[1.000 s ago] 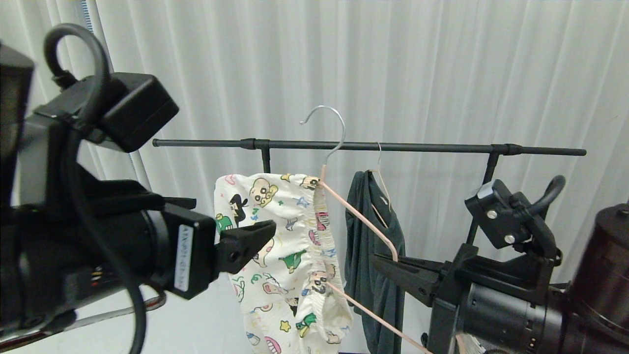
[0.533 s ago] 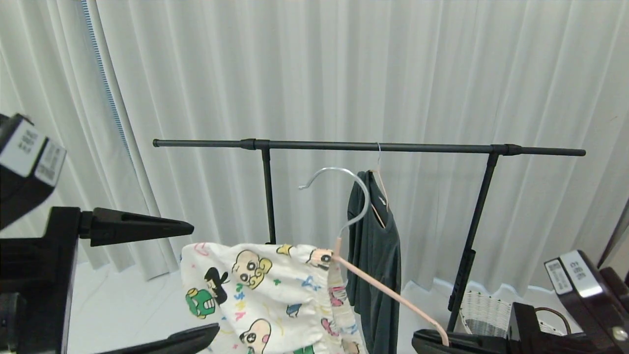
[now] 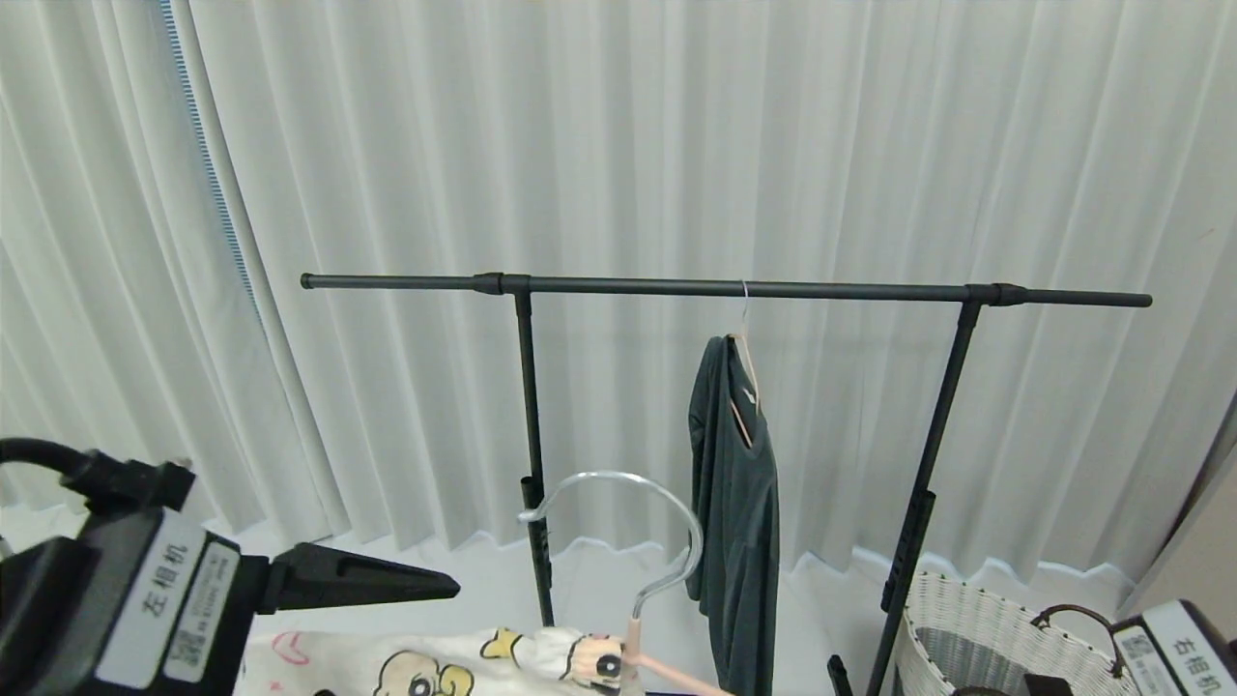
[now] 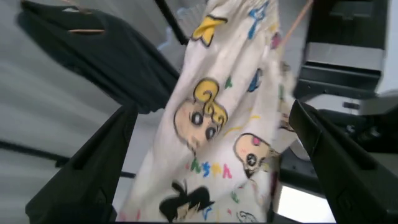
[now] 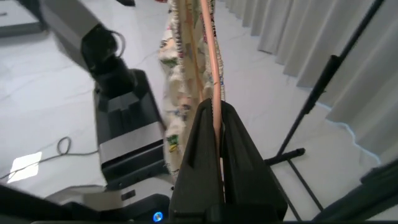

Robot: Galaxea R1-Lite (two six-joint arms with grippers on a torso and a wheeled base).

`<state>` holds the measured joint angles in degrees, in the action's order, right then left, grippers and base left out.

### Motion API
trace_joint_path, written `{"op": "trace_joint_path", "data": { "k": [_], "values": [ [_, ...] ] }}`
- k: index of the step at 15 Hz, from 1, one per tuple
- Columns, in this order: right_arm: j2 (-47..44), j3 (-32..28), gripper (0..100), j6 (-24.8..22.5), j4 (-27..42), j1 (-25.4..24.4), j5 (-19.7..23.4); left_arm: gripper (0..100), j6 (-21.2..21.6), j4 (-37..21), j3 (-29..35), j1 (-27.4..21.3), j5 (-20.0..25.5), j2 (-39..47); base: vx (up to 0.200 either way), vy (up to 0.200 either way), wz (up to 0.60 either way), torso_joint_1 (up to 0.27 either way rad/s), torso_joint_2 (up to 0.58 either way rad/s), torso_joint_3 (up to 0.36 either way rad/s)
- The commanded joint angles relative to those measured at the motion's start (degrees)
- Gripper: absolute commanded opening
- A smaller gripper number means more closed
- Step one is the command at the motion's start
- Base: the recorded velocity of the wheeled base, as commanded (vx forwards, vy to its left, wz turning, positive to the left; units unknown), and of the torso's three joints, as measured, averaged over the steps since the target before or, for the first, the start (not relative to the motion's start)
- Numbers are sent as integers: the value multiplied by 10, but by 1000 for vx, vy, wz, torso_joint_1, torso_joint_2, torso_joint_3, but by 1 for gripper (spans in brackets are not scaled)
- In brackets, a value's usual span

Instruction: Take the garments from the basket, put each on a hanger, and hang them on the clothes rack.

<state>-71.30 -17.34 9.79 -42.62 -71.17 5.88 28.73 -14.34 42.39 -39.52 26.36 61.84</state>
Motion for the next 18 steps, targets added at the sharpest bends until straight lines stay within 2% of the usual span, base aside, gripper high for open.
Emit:
{"op": "trace_joint_path", "data": {
  "k": [1,2,8,9,17,18],
  "values": [
    [-2,2,0,-8,1,-11,2,100,-3,12,-6,-13,0,33,0,0,0,0,0,0],
    [-2,2,0,-15,1,-12,3,100,-3,34,-9,-13,1,43,0,0,0,0,0,0],
    [-6,2,0,-27,1,-22,3,100,-1,40,-29,-14,32,52,0,0,0,0,0,0],
    [-6,2,0,-28,1,-22,3,0,-1,40,-31,-14,33,52,0,0,0,0,0,0],
    [-7,6,0,-28,2,-18,-4,0,-3,40,-37,-13,32,50,0,0,0,0,0,0],
    [-11,5,100,-28,3,-14,-6,0,-3,40,-38,-10,32,51,0,0,0,0,0,0]
  ]
}}
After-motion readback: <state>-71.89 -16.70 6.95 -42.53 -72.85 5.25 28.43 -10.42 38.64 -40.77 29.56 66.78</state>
